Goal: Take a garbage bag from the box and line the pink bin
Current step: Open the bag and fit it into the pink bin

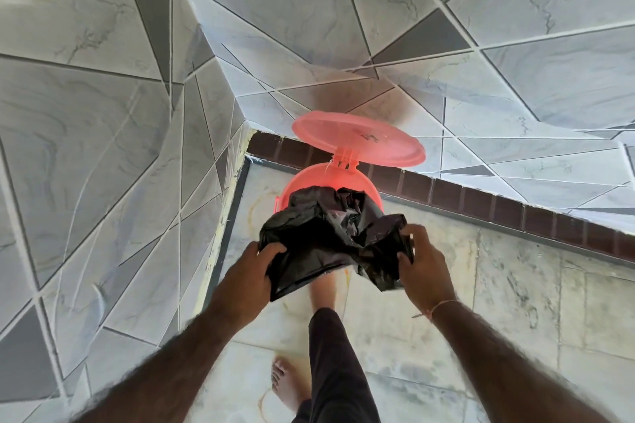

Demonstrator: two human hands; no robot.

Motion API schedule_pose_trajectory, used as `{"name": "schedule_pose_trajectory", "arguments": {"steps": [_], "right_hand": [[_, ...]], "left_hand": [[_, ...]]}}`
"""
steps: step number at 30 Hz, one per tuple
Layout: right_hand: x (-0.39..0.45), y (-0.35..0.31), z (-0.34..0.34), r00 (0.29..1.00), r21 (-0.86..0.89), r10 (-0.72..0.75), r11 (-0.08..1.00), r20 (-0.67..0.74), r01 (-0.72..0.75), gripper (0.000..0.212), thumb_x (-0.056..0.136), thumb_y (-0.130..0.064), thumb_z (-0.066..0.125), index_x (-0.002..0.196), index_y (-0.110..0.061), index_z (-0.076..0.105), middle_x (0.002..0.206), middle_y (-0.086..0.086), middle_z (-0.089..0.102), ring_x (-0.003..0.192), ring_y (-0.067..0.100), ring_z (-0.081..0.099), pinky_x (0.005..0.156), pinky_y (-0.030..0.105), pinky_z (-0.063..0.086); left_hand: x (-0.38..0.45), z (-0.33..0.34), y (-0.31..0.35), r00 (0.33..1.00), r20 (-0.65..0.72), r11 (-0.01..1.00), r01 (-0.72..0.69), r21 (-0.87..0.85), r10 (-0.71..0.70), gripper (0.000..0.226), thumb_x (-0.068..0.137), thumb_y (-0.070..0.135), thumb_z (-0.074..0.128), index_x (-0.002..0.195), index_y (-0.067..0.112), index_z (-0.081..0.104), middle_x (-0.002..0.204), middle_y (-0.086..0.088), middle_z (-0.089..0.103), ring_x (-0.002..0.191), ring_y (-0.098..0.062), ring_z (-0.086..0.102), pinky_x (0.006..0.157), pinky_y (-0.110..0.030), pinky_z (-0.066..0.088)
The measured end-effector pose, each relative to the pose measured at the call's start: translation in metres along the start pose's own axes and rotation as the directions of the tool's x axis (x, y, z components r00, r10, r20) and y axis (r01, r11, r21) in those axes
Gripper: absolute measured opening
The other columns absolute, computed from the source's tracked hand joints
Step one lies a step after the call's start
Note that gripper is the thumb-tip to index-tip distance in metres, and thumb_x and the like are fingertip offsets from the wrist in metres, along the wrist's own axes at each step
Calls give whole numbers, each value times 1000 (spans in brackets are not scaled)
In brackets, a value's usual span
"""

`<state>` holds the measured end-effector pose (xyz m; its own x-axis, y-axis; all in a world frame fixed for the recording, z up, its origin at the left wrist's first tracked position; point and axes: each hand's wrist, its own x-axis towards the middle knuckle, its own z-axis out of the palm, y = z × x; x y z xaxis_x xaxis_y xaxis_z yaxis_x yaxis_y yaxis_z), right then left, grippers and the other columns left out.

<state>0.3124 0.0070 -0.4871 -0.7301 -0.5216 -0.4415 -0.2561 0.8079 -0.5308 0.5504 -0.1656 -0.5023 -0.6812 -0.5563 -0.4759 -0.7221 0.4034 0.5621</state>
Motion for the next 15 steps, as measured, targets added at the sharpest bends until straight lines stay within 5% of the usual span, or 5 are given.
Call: {"name": "schedule_pose_trajectory", "arguments": {"steps": [3, 6, 12, 15], "right_hand": [[39, -6, 2, 998, -20, -6, 1000, -66, 4, 23, 77, 1, 47, 93, -15, 50, 84, 11, 62, 75, 36, 55, 65, 39, 46], [72, -1, 12, 998, -75, -4, 997, -62, 0, 18, 79, -2, 47, 85, -12, 61, 86, 13, 62, 80, 37, 56, 65, 34, 41], [112, 21, 41, 996, -261, 31, 965, 78, -10, 27, 78, -6, 53, 102, -7, 65, 100, 16, 62, 92, 42, 58, 74, 36, 44], [116, 31, 57, 986, -249, 69, 968, 150, -30, 47, 72, -11, 60, 119, -15, 57, 118, 11, 56, 96, 41, 60, 79, 39, 50]], "left_hand": [[37, -4, 1, 994, -97, 999, 38, -25, -40, 36, 85, 2, 50, 116, 17, 62, 118, -10, 57, 103, -32, 62, 93, -41, 50], [68, -1, 2, 978, -154, 990, 138, -37, -142, 42, 88, 2, 48, 128, 10, 56, 127, -13, 57, 115, -34, 57, 101, -40, 43], [110, 21, -13, 983, -74, 983, 175, 59, -170, 48, 81, 5, 53, 127, 17, 52, 115, -10, 55, 105, -36, 59, 93, -48, 50], [123, 39, -26, 983, -14, 979, 184, 88, -184, 57, 84, 13, 56, 138, 22, 40, 123, -10, 52, 108, -36, 58, 94, -49, 50]]}}
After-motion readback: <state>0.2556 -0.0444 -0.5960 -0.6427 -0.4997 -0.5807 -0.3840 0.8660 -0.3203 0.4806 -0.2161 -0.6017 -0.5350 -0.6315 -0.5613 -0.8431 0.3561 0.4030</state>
